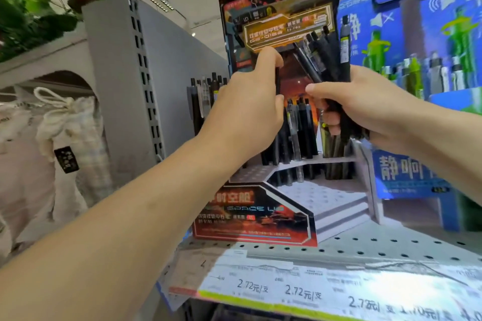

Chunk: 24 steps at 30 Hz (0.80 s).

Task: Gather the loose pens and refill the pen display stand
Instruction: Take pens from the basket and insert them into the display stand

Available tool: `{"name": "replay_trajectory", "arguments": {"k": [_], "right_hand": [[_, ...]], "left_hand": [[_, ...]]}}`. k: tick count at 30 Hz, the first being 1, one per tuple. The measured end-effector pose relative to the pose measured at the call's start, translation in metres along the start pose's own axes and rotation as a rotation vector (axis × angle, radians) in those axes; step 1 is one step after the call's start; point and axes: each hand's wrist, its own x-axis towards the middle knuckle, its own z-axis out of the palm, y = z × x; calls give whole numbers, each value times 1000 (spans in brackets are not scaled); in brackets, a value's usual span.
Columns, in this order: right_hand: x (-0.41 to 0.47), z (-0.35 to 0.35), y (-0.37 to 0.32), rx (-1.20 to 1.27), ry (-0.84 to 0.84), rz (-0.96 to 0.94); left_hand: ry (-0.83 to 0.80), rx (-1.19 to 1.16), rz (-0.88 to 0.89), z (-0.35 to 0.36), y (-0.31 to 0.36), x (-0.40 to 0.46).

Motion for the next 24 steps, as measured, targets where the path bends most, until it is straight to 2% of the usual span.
{"name": "replay_trajectory", "arguments": {"k": [8, 13, 17, 20, 24], "right_hand": [[-4, 4, -3, -28, -51, 24], [-6, 4, -3, 45, -54, 109], [-6, 2, -3, 58, -75, 144], [-6, 1, -3, 89, -82, 145], [-7, 1, -3, 109, -108, 138]], "left_hand": [[-141, 290, -14, -7, -2, 8], [-427, 354, -102, -18, 4, 25], [-566, 450, -134, -28, 9, 36], [-724, 452, -144, -27, 12, 38], [-703, 295, -203, -26, 9, 39]]}}
